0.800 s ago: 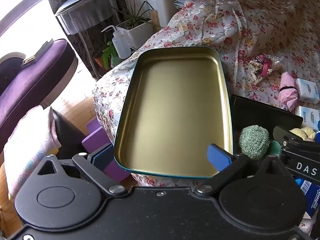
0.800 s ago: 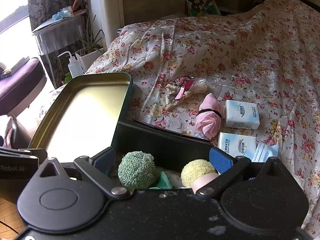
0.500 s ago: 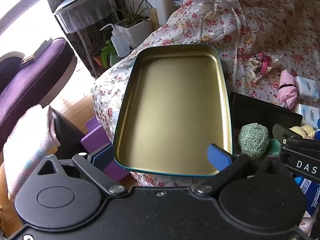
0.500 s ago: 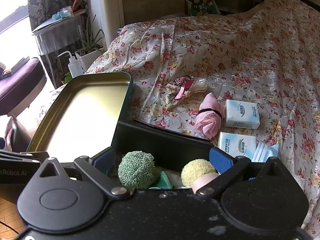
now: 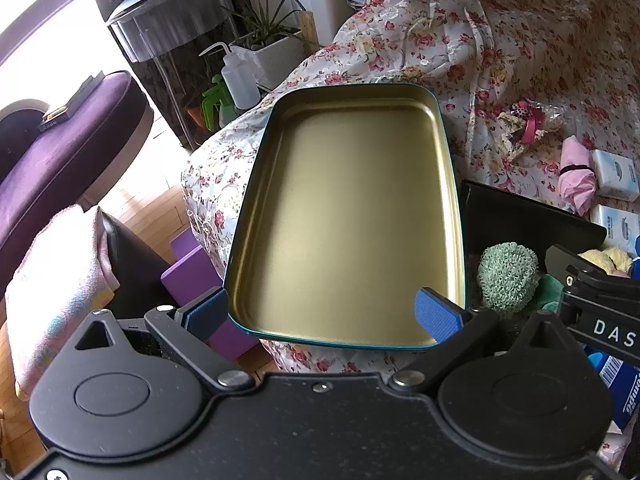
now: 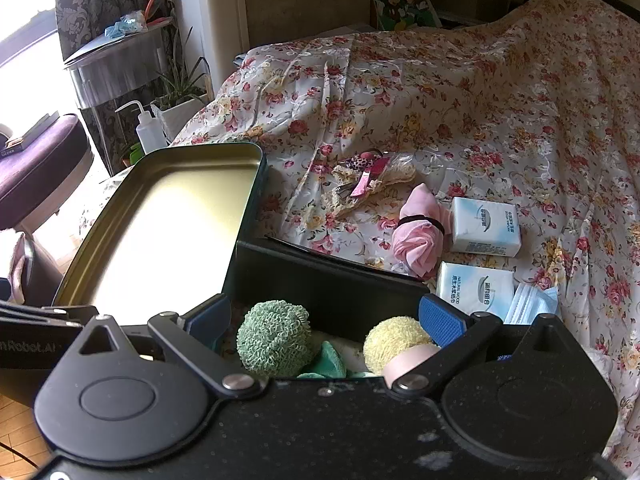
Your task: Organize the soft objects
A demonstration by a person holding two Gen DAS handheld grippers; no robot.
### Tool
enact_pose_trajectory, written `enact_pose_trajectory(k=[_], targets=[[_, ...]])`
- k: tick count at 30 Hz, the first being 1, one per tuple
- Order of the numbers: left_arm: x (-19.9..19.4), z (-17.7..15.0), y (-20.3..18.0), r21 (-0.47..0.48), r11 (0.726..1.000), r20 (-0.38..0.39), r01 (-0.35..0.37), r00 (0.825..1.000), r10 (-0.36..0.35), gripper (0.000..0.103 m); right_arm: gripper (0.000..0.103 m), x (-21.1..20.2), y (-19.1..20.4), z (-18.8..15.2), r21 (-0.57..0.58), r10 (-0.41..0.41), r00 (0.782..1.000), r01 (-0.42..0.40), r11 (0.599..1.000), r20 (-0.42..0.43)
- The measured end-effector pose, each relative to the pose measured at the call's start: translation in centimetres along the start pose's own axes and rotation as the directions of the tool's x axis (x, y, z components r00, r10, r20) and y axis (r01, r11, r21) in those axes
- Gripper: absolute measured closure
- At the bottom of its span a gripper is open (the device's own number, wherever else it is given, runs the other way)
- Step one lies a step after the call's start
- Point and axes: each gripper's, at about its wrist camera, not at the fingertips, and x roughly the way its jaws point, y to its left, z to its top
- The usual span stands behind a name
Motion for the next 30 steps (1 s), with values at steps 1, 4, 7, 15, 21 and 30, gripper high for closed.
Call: enact_pose_trajectory(k=[1,4,7,15,21,30], targets=[[0.01,-0.01,0.00,0.000,1.000,-0.002,0.001,1.000,-0.001,0.005,0.002,0.01,0.00,-0.02,0.000,0.000,1.000,0.000,1.000,0.000],[0.02,-0.02,0.02,-0.001,1.000,-0.006,0.002,1.000,-0.002,0.005,0.002,0.03,-0.01,-0.03,0.000,-0.001,1.000,0.001,1.000,-0.001],[0.05,0.03,0.12,-0.001,1.000,-0.008,0.003,1.000,-0.003,0.005,0.002,0.01,0.00,0.00,0.001,0.000,1.000,0.000,1.000,-0.001],[0.10,-0.10,0.18,-0.002,1.000,-0.010,0.004,1.000,-0.004,0.005,0.002,-0.03,-0.02,-0.01,0.001,0.000,1.000,0.000,1.000,-0.001],[0.18,-0.22,0.27,-0.002,1.000,-0.014,0.004,1.000,-0.004,0.005,0.002,-0.49,-0.11,0.07,0.001,0.000,1.000,0.000,1.000,-0.003],[0.24,-0.19,0.28,-0.002,1.000,-0.015,0.004,1.000,-0.004,0.005,0.002,0.02,0.04,-0.23,0.002,-0.001,1.000,0.001,1.000,-0.006]])
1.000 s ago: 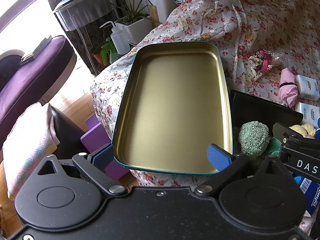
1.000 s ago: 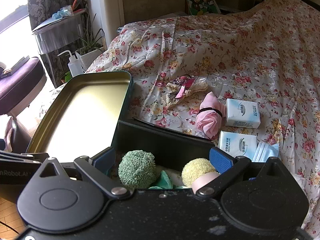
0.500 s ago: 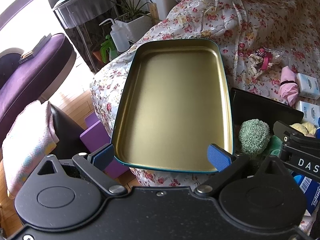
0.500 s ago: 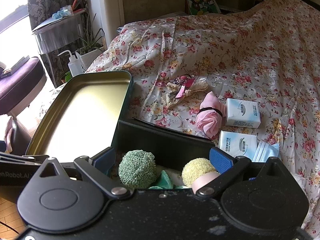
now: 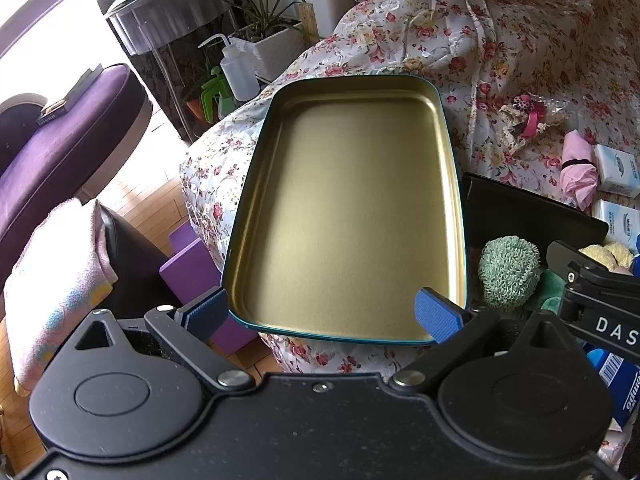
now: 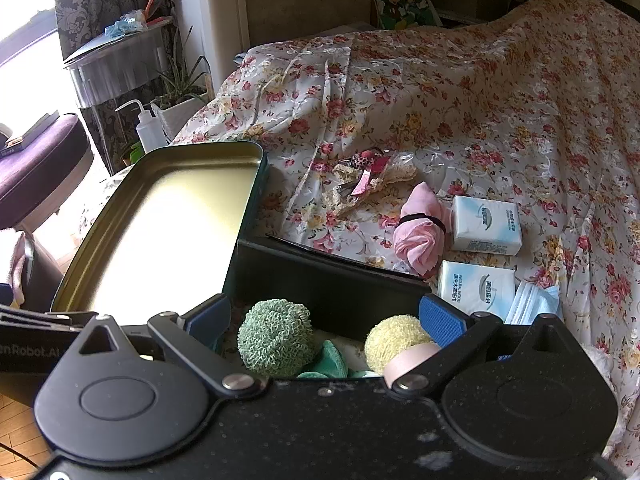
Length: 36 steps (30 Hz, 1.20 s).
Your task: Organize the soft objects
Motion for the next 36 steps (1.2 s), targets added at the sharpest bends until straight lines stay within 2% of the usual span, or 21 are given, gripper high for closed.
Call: enact_pose_trajectory(k=[36], targets=[[0.49,0.19,-0.17,-0.004,1.000,-0.042,0.002,0.999,-0.002,0.005,0.002,-0.07,0.27,-0.05,-0.001,0.001,1.000,-0.001,1.000,-0.001]])
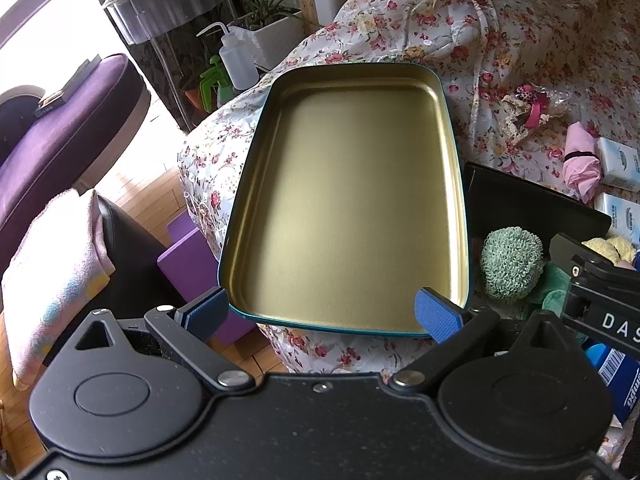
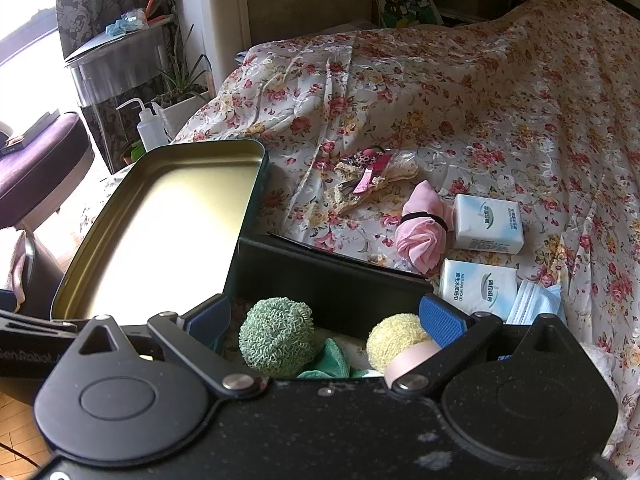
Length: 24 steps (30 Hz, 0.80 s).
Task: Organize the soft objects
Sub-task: 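Grasp the green scrubber ball with the left tool while the right tool grasps the blue mask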
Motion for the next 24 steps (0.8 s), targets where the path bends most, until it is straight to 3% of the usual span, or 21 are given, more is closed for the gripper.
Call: enact_pose_trajectory(k=[14,20,24], targets=[[-0.3,0.3,-0.2,0.003,1.000,0.010,0.018,1.000,-0.018,0.005,0.002,-0.3,-0.8,0.5,0.019,-0.015,1.000,0.015,1.000,0.007],[-1.1,0.2,-1.5,0.044,0.998,0.050,0.047,0.998,-0.049,0.006,0.002,-1.7,-5.1,1.6,0.148,-0.079,0.996,0.075,0.986,0.026],[-1.5,0.1,-3.0,0.087,0.992,0.053,0.092,0.994,-0.097,0.011,0.002,-2.6,-9.6,1.4,0.276,-0.166,0.986,0.159,0.948,0.000]])
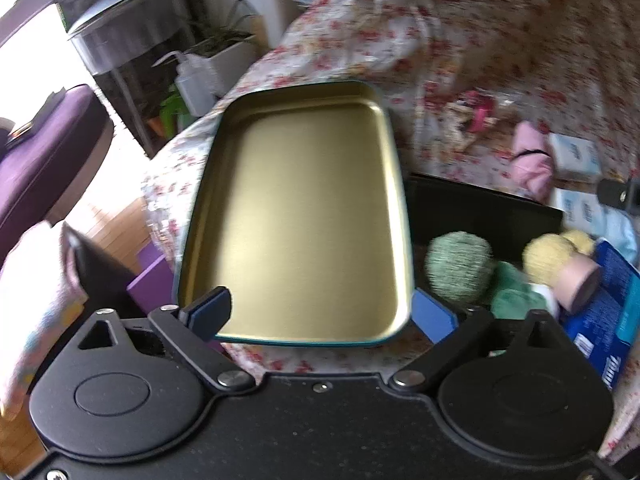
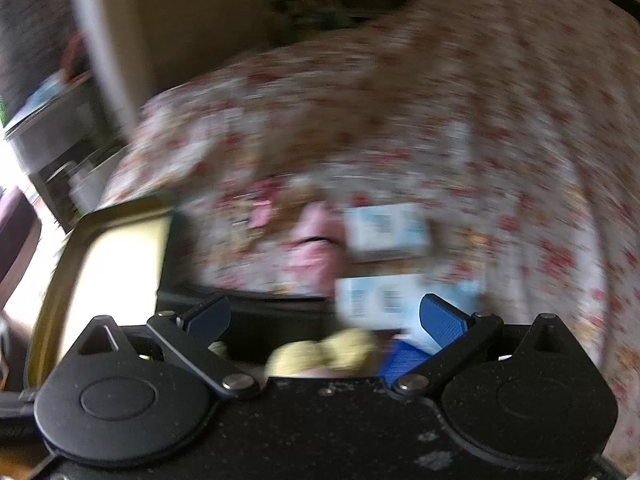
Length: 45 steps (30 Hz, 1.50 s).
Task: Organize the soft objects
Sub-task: 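Grasp the green scrubber ball with the left tool while the right tool grasps the blue mask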
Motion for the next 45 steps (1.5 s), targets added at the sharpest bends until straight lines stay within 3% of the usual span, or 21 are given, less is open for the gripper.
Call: enact_pose_trajectory(k=[7,14,24,35,40,45], targets=[[0.6,0.5,-3.4,0.054,0.992,-0.029,0.113,0.993,-0.112,0.011,0.002,-0.1,-7.9,0.4,0.208,-0.081,0.996,0.087,0.974,-0.040],[2.4,1.5,-6.5,0.113,0.978,-0.095,0.174,0.982,-0.164,0.011,0.002,0.4,-11.5,0.3,0.280,-0.100,0.992,0.116,0.953,-0.072],[5.5,3.0,-8.0,0.098,0.977,-0.146,0.191,0.974,-0.175,0.013,0.006,0.8,-10.9,0.3,0.244,-0.116,0.991,0.129,0.961,-0.070],[8.0,3.7,-8.8,0.050,0.974,-0.206,0.222,0.956,-0.207,0.039,0.006,1.6,-11.4,0.3,0.259,-0.096,0.992,0.115,0.959,-0.088],[8.8,3.9,-9.3,0.061,0.978,-0.210,0.198,0.961,-0.182,0.039,0.006,1.7,-11.4,0.3,0.262,-0.093,0.992,0.113,0.958,-0.090],[9.2,3.9,-9.8,0.077,0.975,-0.223,0.209,0.957,-0.187,0.027,0.006,2.0,-11.9,0.2,0.280,-0.090,0.991,0.115,0.953,-0.099]])
